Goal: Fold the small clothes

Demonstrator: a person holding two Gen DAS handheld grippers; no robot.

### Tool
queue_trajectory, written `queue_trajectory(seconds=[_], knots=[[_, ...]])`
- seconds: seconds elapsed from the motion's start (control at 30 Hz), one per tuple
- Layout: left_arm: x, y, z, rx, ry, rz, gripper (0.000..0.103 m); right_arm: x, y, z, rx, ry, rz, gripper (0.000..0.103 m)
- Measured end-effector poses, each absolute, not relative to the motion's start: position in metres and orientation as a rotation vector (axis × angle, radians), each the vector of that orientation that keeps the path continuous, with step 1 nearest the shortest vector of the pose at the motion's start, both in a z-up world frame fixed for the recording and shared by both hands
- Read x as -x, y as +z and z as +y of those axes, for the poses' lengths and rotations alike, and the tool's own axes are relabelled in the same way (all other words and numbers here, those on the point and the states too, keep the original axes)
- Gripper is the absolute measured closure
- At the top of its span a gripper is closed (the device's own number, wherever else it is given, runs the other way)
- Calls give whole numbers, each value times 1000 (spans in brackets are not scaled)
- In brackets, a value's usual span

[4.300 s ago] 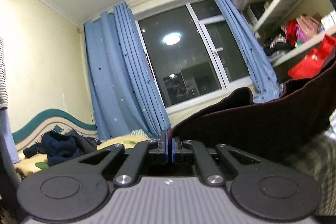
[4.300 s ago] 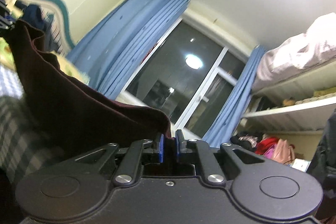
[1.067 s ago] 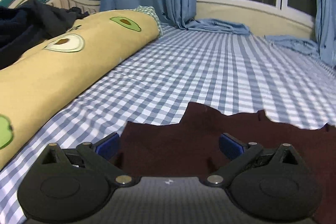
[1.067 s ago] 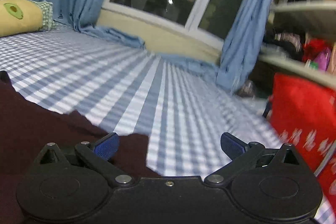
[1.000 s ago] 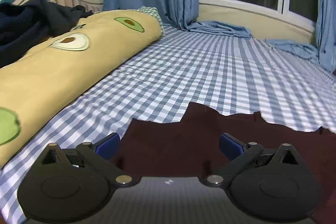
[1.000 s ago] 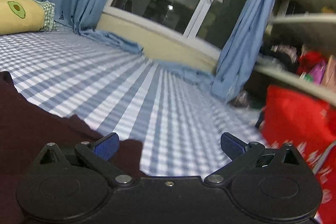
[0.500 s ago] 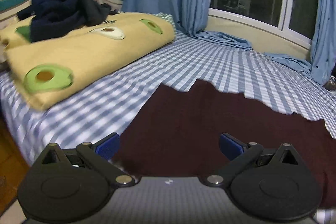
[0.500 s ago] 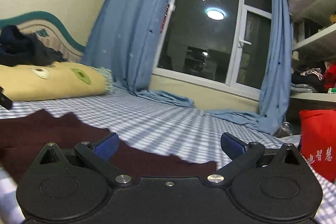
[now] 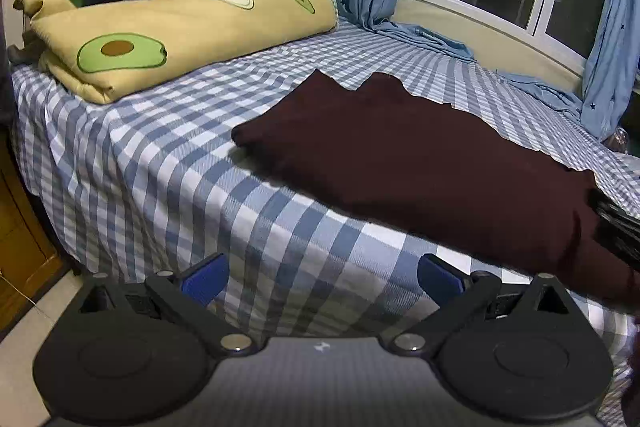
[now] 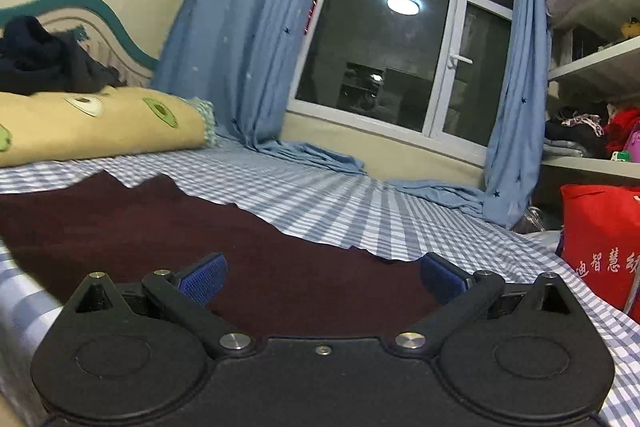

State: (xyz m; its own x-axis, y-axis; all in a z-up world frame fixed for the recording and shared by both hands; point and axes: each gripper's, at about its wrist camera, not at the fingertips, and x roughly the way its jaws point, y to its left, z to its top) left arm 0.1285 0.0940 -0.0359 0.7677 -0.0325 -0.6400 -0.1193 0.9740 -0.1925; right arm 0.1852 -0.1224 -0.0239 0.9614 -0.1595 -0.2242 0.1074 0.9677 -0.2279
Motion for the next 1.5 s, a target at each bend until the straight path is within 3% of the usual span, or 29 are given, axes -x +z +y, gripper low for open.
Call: queue_trajectory(seconds=[0.57,1.5], knots=[[-142,-48,106,250,138,746,1,-273,-64,-107,312,-129,355,0],[-160,-49,94,243,111,752,1,-268,-71,-103,330,-141,321,0]])
